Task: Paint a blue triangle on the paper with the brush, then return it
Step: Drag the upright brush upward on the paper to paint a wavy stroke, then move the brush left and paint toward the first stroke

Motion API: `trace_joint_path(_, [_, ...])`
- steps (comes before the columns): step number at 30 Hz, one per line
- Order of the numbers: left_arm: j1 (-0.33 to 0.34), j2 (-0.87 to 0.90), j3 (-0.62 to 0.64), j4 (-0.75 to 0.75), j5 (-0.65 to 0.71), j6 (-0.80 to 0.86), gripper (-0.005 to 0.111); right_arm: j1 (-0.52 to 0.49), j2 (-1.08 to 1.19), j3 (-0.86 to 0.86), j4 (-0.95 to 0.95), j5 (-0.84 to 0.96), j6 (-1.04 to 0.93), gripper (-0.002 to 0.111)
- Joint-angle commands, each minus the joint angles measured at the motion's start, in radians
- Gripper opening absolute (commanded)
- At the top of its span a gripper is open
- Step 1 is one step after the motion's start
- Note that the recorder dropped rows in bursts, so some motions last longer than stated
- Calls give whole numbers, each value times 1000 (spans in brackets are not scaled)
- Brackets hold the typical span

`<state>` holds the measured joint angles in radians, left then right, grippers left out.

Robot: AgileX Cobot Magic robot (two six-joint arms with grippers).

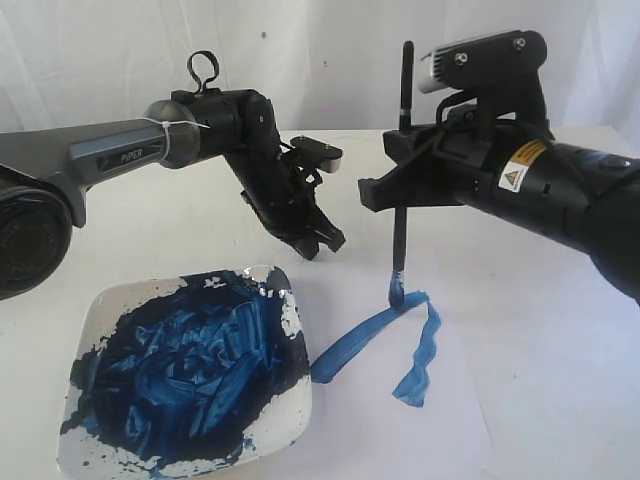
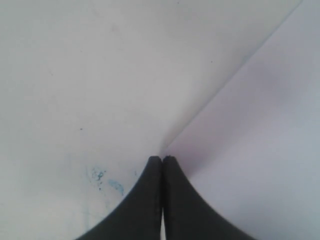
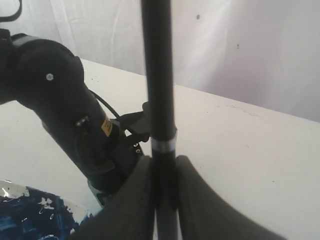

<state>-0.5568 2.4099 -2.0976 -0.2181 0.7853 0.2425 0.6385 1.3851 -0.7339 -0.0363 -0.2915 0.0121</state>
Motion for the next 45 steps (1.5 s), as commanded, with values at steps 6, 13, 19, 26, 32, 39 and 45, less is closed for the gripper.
trace_joint_path(6, [-3,11,2,-15,25,-3,0,3,-107,0,-3,117,-12,0])
trace_joint_path(13, [-3,11,2,-13,40,-3,0,3,-203,0,-3,225,-12,0])
trace_joint_path(19, [-3,11,2,-11,40,-3,0,28,-233,15,-1,245,6,0])
trace_joint_path(26, [-3,11,2,-9,40,-3,0,69,-163,15,-1,209,39,0])
trace_joint_path(32, [-3,11,2,-7,40,-3,0,126,-107,15,-1,101,76,0])
trace_joint_path(39, [-3,11,2,-7,40,-3,0,140,-63,15,-1,73,133,0])
trace_joint_path(45, [-3,11,2,-7,40,-3,0,163,-34,15,-6,31,150,0])
